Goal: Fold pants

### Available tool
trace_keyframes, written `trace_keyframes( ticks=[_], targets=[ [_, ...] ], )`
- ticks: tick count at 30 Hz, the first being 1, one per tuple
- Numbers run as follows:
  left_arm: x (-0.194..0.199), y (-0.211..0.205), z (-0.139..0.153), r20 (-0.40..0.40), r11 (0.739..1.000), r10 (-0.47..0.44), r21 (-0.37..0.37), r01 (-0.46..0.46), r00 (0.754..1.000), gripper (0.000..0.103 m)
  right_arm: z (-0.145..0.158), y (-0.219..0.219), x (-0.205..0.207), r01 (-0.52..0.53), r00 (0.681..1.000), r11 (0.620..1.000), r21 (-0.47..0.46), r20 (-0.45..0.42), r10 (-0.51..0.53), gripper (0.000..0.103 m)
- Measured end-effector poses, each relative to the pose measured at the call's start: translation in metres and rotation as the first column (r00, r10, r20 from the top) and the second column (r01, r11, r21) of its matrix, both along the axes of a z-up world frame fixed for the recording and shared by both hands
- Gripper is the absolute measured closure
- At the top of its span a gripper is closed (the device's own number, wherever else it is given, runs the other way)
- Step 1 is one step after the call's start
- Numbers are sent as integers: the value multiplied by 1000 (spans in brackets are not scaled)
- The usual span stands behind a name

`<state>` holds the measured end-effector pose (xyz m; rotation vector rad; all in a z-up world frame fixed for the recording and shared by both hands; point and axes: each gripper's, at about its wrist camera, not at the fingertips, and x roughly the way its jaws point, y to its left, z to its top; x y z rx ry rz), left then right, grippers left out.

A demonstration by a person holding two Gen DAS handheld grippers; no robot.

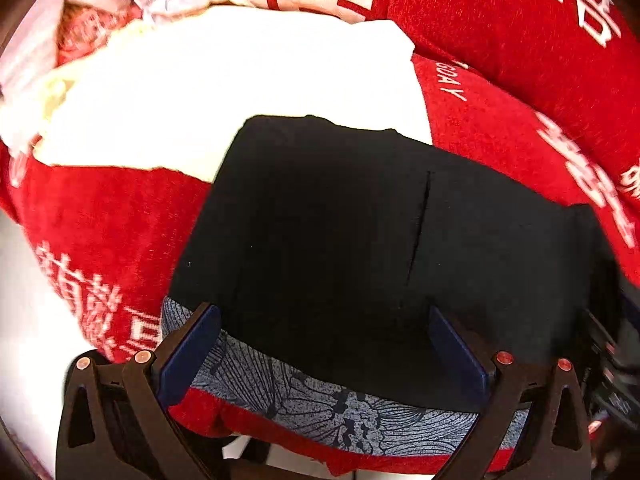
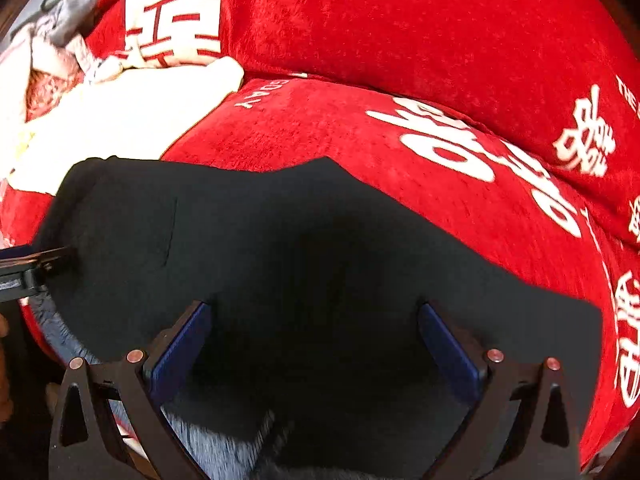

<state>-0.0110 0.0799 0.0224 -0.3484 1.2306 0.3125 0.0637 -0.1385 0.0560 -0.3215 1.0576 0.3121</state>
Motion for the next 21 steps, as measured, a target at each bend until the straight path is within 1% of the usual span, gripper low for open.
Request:
trace_keyframes(
  ticks=[1,3,4,5,9,12,13,14,16,18,19,21],
  targets=[
    [-1,2,0,3,1000,-9,-9,9,1000,0,-1,3,5,-3,1000,1000,-10,2,3,0],
    [-5,2,6,14,1000,-16,5,16,1000,0,3,7,14,10,1000,1000,-25,5,-10,0],
    [-7,4,9,22,1000,-14,13,13,1000,0,8,9,15,17,1000,1000,-23,14,-16,0],
    [-10,8,13,42,1000,-15,16,15,999,0,13,12,11,8,1000,1000,-1,22,-8,0],
    [-17,34,17,60,1000,13,17,-14,998,0,20,30,-13,-57,998,997,50,41,55,0],
    [-20,67,9,39,999,48,11,-49,998,0,17,48,-31,-131,991,988,85,42,128,0],
    [-23,76,6,36,998,63,3,-63,997,0,14,54,-35,-151,988,985,87,35,149,0],
    [-27,85,2,26,997,82,-11,-82,996,0,6,62,-36,-166,986,983,82,7,166,0],
    [-32,96,-7,4,994,100,-44,-100,995,0,-11,70,-28,-152,986,985,84,-61,157,0],
    [-38,101,-17,-3,991,96,-93,-96,995,0,-8,69,-20,-126,990,983,133,-50,134,0],
    [-39,101,-20,-2,989,94,-110,-94,996,0,-7,69,-12,-96,992,985,144,-66,106,0],
    [-41,100,-22,7,989,87,-119,-86,996,0,-5,67,-2,-61,994,985,163,-82,75,0]
  ],
)
